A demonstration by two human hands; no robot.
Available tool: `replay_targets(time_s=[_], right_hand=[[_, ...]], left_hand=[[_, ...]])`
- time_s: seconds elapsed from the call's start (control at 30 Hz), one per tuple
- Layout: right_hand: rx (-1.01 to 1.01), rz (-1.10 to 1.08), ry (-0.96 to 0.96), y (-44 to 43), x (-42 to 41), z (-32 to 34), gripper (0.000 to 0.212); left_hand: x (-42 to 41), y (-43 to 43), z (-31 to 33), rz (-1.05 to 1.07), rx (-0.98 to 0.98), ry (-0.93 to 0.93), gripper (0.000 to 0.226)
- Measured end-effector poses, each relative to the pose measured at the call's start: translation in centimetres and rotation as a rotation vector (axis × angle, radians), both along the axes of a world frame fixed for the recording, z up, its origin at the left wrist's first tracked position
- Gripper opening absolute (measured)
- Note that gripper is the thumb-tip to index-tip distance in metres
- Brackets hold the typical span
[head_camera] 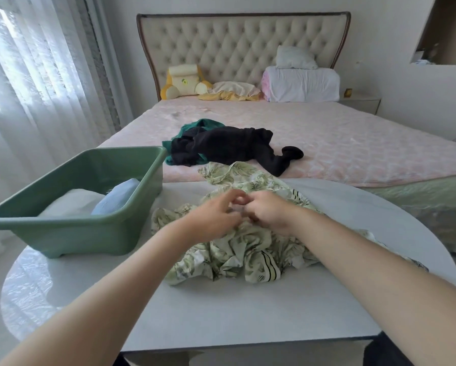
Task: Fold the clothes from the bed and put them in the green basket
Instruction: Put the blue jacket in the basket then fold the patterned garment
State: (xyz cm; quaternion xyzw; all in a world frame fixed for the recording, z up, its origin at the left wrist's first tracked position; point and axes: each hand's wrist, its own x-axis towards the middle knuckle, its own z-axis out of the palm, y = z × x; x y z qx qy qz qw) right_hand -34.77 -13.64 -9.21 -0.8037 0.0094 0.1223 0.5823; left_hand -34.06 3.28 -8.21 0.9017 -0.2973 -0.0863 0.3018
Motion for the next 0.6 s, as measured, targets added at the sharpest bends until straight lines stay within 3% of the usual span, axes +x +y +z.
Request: replay_targets(time_s=[0.07, 0.13, 0.23, 0.3, 0.37, 0.43, 0.47, 0.53, 0.6], right_hand=[[-0.019, -0.146, -0.027, -1.5, 0.2, 0.6, 0.025], [-0.196, -0.222, -0.112, -3.6, 0.2, 0.7, 0.03], [-0.45, -0.197, -0.18, -6.4, 0.0, 0.3, 0.034], [-0.5, -0.127, -0.137, -7.9, -0.4, 0.0, 0.034], [-0.608, 0.0, -0.055, -8.9, -0.8, -0.2, 0.074], [-0.815, 0.106, 0.081, -9.3, -1.2, -0.4, 0.11], [-0.924, 0.13, 0.12, -9.2, -1.3, -0.5, 0.114], [-1.037, 0.141, 0.131, -8.7, -1.4, -0.7, 0.091], [-1.031, 0.164, 0.045, -8.3, -1.2, -0.8, 0.057]], left_hand=[[-0.3, -0.1, -1.3, -0.118, 0.157, -0.052, 0.081], [0.8, 0.2, -2.3, -0.098, 0.439, -0.223, 0.072], [2.7, 0.9, -0.9, 0.275, 0.814, -0.475, 0.031], [3.4, 2.3, 0.2, 0.465, 0.975, -0.483, 0.031], [3.6, 3.0, 1.0, 0.501, 1.077, -0.431, 0.039], [3.2, 2.4, 1.0, 0.438, 1.064, -0.455, 0.042], [2.8, 1.7, 0.9, 0.377, 0.976, -0.496, 0.044], [1.9, -0.3, 0.3, 0.204, 0.635, -0.543, 0.049], [0.5, -2.6, -0.5, -0.005, 0.301, -0.429, 0.057]])
